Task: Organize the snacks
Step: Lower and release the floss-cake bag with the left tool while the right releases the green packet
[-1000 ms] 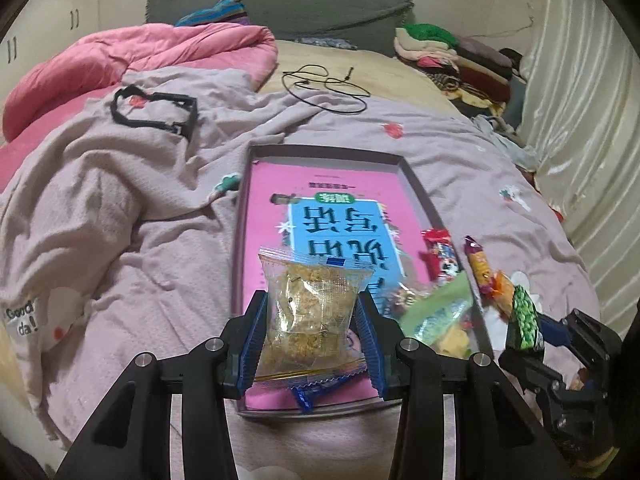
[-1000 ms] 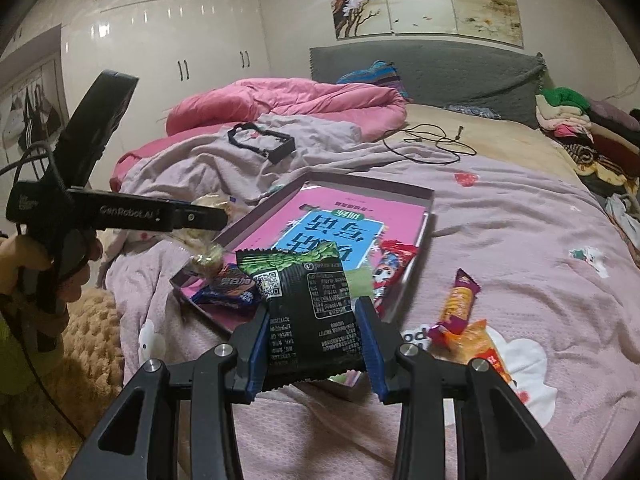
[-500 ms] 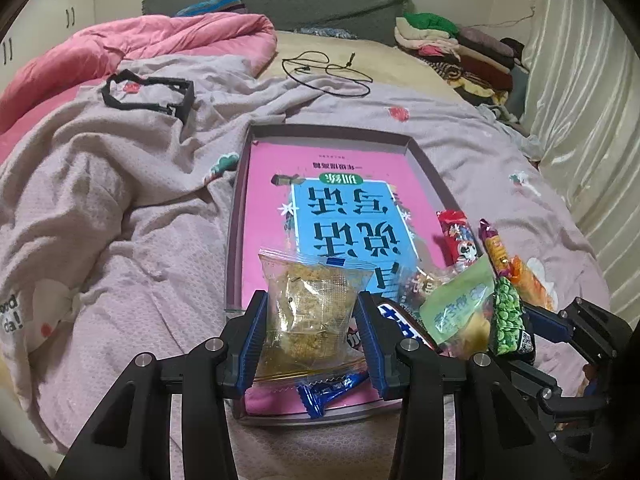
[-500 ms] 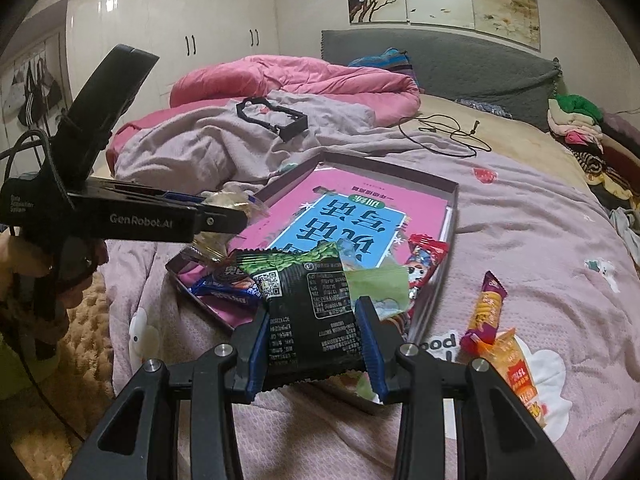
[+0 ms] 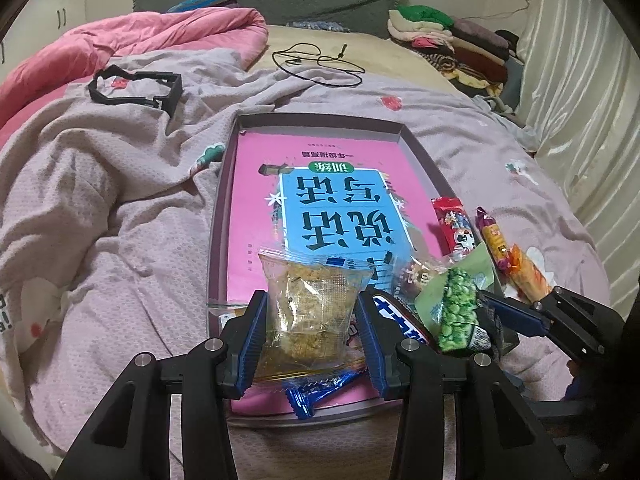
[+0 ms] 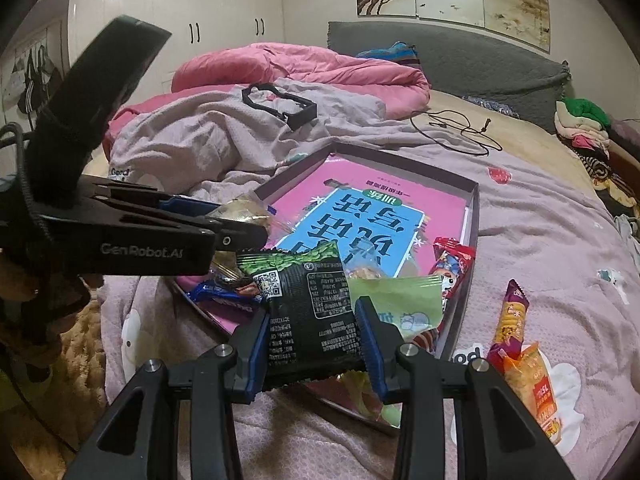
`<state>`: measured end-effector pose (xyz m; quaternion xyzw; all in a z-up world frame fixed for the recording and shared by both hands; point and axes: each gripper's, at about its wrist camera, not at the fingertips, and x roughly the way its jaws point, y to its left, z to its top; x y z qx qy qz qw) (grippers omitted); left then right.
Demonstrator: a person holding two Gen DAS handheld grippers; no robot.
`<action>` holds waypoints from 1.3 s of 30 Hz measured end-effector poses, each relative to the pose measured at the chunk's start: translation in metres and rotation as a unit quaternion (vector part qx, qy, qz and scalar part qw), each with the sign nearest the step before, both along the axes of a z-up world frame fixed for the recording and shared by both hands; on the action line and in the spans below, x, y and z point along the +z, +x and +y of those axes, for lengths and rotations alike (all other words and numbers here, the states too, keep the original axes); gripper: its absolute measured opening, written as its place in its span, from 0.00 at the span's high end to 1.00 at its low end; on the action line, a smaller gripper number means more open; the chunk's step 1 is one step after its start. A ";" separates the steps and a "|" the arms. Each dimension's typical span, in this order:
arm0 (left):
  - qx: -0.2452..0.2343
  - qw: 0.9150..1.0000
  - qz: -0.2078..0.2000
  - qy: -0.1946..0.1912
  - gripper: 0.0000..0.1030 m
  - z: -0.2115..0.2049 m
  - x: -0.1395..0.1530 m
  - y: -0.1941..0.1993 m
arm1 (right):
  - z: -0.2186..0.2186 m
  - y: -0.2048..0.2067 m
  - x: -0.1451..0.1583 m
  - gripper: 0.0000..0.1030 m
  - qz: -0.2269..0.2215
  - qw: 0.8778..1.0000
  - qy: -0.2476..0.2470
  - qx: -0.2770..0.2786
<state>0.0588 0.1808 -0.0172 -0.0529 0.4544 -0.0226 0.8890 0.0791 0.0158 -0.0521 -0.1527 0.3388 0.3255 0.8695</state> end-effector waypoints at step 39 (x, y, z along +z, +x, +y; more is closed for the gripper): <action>-0.001 1.000 0.008 -0.005 0.56 -0.001 -0.006 0.002 | -0.002 0.002 -0.013 0.60 0.009 1.000 0.000 -0.003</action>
